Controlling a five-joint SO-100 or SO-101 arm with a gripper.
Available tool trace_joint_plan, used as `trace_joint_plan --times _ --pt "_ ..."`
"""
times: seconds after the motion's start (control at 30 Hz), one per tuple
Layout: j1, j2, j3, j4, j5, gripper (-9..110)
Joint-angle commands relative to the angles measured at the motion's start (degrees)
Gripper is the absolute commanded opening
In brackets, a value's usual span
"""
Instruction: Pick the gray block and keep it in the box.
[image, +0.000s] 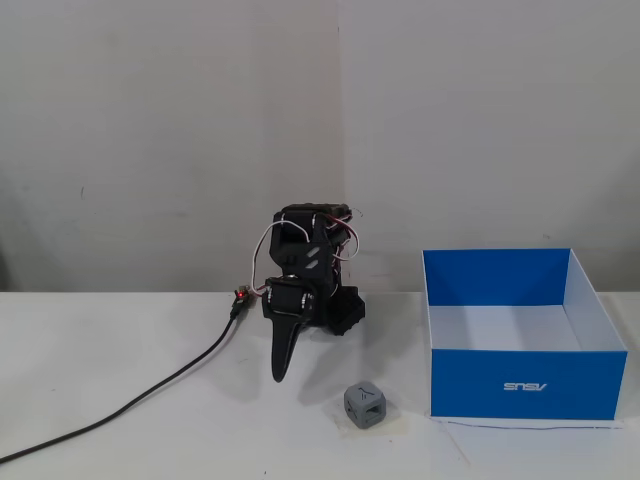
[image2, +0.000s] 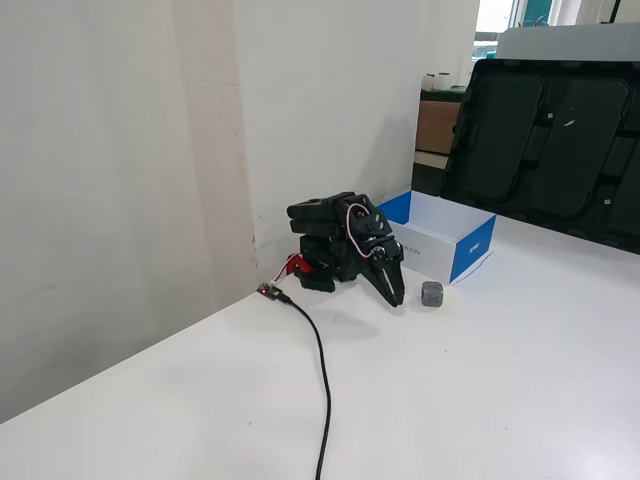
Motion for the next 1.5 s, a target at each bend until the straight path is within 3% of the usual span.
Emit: trace_joint_plan --times 0.0,0.5,1.27,1.47 --pt "0.09 6.94 -0.26 -0.09 0.7 0" --pt "-5.01 2.9 -7.03 -0.26 -0.09 0" --pt "-14.77 -48.16 -39.2 1.05 -4.04 0" --pt "-17.84 -53.09 -41.84 1.05 -5.01 0"
